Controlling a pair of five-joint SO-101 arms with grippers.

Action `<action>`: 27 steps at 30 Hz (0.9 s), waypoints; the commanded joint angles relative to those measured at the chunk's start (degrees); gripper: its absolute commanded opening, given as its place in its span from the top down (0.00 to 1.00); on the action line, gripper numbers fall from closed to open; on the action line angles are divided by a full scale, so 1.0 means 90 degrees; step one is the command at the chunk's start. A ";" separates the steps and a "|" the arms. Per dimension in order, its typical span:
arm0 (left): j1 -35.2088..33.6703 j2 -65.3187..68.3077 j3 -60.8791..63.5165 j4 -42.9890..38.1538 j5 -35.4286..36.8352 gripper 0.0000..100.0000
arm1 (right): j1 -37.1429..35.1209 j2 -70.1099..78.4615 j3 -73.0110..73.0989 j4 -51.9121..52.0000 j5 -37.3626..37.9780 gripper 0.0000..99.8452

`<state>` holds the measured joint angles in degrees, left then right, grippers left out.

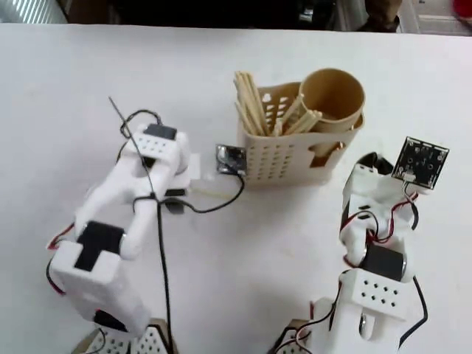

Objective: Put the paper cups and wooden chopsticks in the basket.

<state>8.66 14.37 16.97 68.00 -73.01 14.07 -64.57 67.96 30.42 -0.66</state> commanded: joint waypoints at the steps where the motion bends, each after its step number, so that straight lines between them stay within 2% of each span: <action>1: 0.0005 0.0249 -0.0303 0.0020 -0.0098 0.79 | -0.0005 -0.0054 -0.0049 -0.0132 0.0068 0.98; 13: 0.0044 0.0357 -0.0342 0.0625 -0.0147 0.79 | -0.0005 -0.0054 -0.0049 -0.0132 0.0068 0.98; 22: 0.0269 0.0288 -0.0361 0.2667 -0.0156 0.95 | -0.0005 -0.0063 -0.0059 -0.0132 0.0068 0.98; 24: 0.0259 0.0112 -0.0371 0.2764 -0.0137 0.96 | -0.0005 -0.0063 -0.0059 -0.0132 0.0068 0.98; 27: 0.0142 -0.0396 -0.0352 0.2335 -0.0059 0.95 | -0.0005 -0.0073 -0.0059 -0.0132 0.0068 0.98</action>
<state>9.89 16.66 16.18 90.68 -73.63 14.07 -64.57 67.96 30.42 -0.66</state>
